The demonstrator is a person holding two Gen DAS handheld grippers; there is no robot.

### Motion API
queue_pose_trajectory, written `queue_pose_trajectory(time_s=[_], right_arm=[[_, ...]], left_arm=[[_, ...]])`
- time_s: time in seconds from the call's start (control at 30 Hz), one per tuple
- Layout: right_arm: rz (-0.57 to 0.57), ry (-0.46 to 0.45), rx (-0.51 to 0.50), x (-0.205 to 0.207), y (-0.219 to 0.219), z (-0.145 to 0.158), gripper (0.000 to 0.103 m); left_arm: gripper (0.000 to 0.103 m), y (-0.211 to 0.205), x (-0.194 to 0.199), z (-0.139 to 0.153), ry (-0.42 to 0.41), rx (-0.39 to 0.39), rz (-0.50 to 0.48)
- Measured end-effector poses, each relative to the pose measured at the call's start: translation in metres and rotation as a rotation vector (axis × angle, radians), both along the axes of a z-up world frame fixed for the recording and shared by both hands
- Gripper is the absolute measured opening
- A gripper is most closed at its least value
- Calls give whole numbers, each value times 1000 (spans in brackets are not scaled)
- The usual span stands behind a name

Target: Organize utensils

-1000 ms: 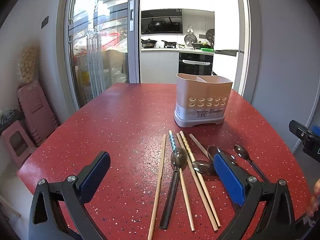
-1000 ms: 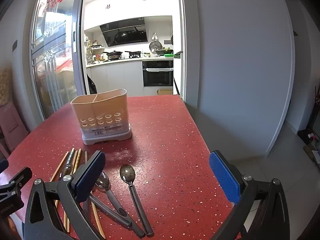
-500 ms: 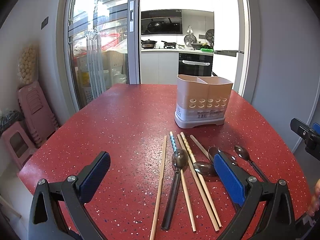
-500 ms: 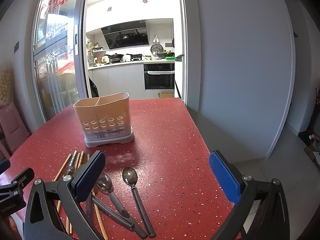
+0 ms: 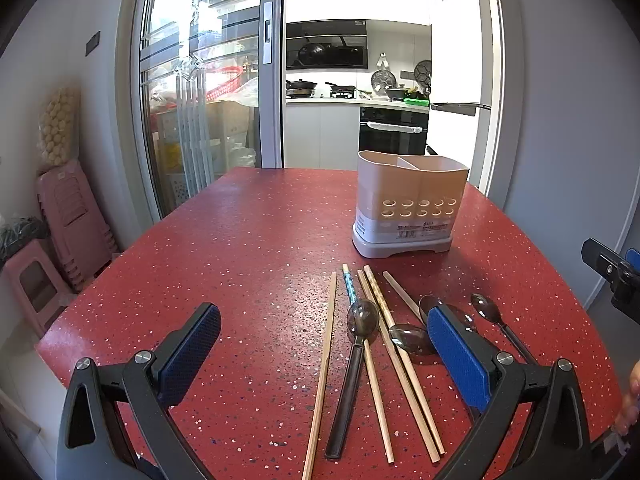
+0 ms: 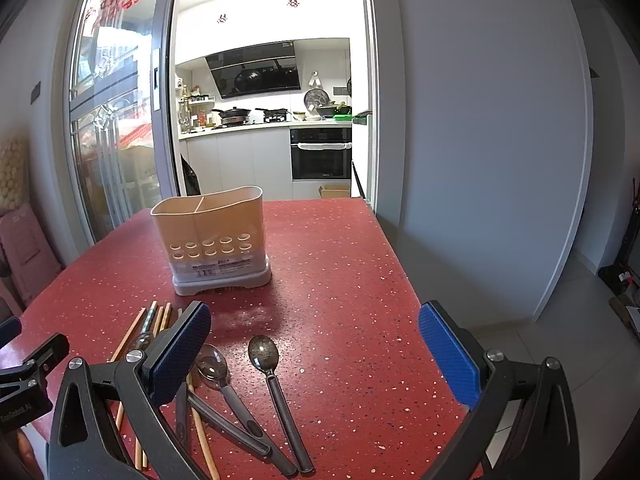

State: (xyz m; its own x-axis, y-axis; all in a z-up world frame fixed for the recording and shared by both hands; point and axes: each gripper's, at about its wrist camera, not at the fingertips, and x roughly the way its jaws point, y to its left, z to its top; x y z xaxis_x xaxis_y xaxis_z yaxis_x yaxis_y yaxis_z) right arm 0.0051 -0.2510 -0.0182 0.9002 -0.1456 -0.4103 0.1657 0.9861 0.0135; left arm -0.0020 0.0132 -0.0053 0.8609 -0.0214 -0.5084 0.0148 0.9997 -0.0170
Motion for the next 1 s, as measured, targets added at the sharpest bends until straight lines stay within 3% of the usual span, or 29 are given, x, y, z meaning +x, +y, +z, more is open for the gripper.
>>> queue_pose_trajectory(time_s=[1.0], right_arm=[[-8, -5, 19, -3, -5, -1, 103]], left_arm=[[103, -8, -5, 1, -1, 15, -18]])
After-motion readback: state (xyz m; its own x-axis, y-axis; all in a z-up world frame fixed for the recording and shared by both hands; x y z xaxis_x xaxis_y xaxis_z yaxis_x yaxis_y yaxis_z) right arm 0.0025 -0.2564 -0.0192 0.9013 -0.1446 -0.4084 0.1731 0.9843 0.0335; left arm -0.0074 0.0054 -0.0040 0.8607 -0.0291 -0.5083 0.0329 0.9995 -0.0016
